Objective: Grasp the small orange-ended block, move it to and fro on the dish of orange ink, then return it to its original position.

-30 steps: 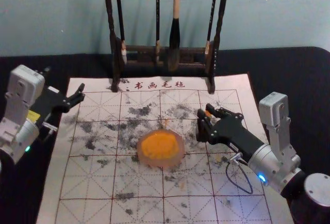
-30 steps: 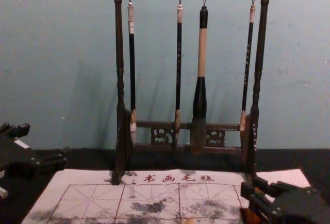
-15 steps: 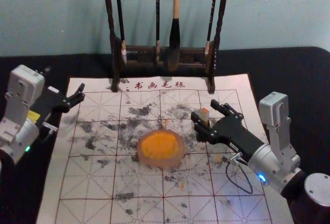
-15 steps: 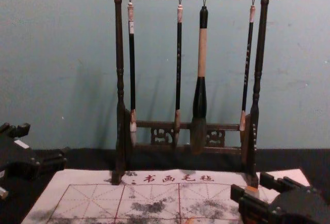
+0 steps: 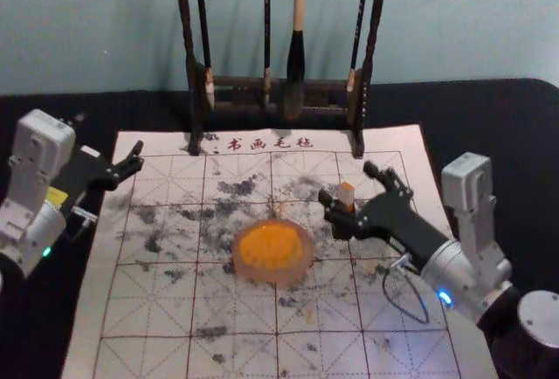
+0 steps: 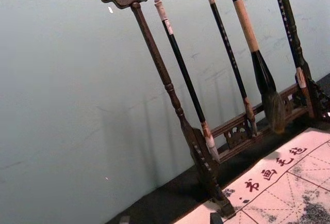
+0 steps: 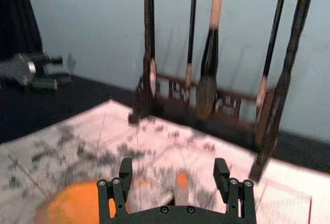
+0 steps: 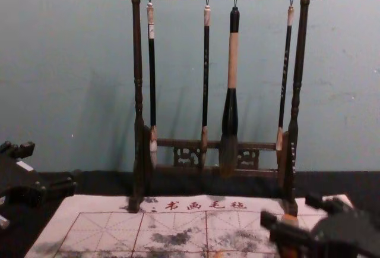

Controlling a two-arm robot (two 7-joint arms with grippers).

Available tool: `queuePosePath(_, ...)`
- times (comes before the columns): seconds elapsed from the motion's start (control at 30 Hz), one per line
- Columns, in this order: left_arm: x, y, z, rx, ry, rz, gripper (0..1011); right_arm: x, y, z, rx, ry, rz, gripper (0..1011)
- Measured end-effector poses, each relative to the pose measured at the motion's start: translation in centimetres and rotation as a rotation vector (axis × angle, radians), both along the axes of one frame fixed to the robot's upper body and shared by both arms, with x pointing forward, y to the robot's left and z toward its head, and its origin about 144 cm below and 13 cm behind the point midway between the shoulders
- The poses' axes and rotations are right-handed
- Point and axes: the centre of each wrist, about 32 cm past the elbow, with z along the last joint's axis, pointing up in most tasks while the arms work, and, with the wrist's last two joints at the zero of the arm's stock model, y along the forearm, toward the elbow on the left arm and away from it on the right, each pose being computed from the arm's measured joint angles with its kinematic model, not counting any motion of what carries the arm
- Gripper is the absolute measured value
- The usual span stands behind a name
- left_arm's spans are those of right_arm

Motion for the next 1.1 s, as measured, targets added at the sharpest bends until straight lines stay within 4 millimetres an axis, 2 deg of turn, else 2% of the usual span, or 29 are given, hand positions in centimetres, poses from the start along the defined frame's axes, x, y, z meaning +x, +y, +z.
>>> queuePosePath(0.23,0.0,0.0,0.0,0.0,0.0,0.0,1001,0.5,-0.8,2.3,0.058,-0.155,-0.048,1003)
queuePosePath(0.33,0.0,0.0,0.0,0.0,0.0,0.0,1001,0.6,-1.4,2.5,0.043,-0.199,-0.11,1003)
queuePosePath(0.47,0.0,0.0,0.0,0.0,0.0,0.0,1001,0.8,-2.0,1.8,-0.005,-0.206,-0.168,1003)
queuePosePath(0.53,0.0,0.0,0.0,0.0,0.0,0.0,1001,0.7,-2.5,0.7,-0.054,-0.182,-0.213,1003)
queuePosePath(0.77,0.0,0.0,0.0,0.0,0.0,0.0,1001,0.4,-3.0,-1.3,-0.125,-0.107,-0.239,1003)
queuePosePath(1.1,0.0,0.0,0.0,0.0,0.0,0.0,1001,0.4,-3.0,-1.8,-0.146,-0.087,-0.238,1003)
